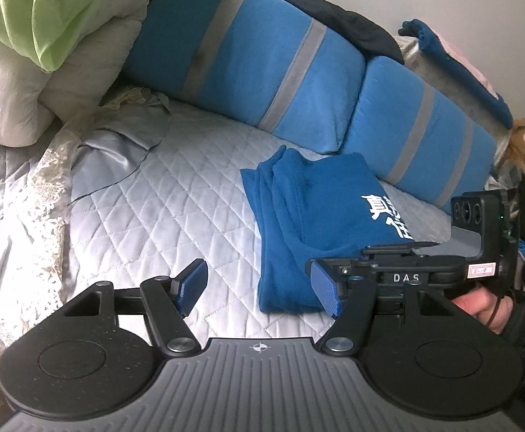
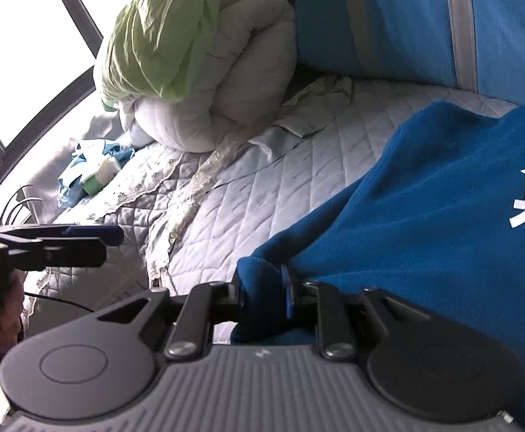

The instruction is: Fold clothes

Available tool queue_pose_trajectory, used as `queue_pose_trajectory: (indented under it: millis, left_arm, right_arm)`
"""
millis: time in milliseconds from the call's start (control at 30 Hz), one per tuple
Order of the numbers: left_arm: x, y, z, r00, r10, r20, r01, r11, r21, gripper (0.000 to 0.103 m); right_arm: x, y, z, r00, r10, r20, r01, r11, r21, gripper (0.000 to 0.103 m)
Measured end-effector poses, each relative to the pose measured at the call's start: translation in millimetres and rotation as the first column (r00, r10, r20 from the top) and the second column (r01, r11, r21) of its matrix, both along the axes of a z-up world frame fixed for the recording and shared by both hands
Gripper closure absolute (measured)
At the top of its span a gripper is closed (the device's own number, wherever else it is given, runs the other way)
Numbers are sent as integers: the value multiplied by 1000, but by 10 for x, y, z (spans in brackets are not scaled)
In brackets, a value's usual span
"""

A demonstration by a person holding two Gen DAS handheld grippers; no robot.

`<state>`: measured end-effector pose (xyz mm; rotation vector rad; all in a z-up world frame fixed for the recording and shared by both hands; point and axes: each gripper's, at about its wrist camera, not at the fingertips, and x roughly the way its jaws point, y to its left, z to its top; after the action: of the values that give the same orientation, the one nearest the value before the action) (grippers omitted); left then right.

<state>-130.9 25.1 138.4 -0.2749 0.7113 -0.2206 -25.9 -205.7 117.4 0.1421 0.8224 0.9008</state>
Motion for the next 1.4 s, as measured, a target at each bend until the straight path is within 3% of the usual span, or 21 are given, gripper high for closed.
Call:
queue_pose_trajectory:
  millis: [167, 233, 267, 300, 333, 400, 633, 733, 967, 1167, 1300, 1400]
  left_arm:
    - [52, -31, 6, 1000, 2, -4, -2, 1000, -21, 40]
    - [69, -46, 5, 1000, -2, -3, 2, 1000, -24, 40]
    - [76, -53, 4, 1000, -5, -3, 5, 1000, -26, 40]
    - [84, -60, 4, 1000, -8, -3, 8, 1000, -27, 40]
    - [91, -63, 0, 1000, -11, -2, 11, 1000, -29, 40]
    - [115, -66, -13, 1000, -14, -3, 14, 999, -39, 40]
    - [314, -77, -73, 999, -26, -27, 22, 990, -141, 40]
    - [448, -165, -78, 998, -44, -40, 38, 988, -147, 40]
    - [784, -614, -125, 987, -143, -80, 137, 988, -70, 40]
    - [924, -849, -388, 965, -212, -152, 234, 961, 145, 38]
    - [917, -708, -541, 967, -196, -164, 220, 964, 147, 21]
    - [897, -607, -617, 965, -190, -180, 216, 966, 139, 20]
  right_arm:
    - [26, -19, -17, 1000, 11, -11, -11, 1000, -15, 79]
    - [15, -46, 7, 1000, 9, -15, -9, 1000, 0, 46]
    - [1, -60, 32, 1000, 16, -15, -16, 1000, 11, 37]
    - [-30, -80, 69, 999, 34, -9, -34, 999, 29, 20]
    - [-77, -111, 118, 999, 43, 10, -43, 998, 35, 11]
    - [-173, -173, 219, 997, 57, 50, -59, 997, 44, 2]
    - [-298, -729, 445, 991, -66, 119, 57, 995, 80, 0]
    - [-232, -1002, 431, 976, -153, 153, 143, 987, 74, 0]
    - [-95, -1474, 163, 921, -343, 183, 334, 939, 80, 0]
    - [-40, -1614, 33, 906, -397, 146, 385, 917, 104, 0]
    - [-21, -1625, 3, 906, -403, 131, 392, 914, 100, 0]
    - [0, -1656, -45, 901, -421, 104, 414, 906, 90, 0]
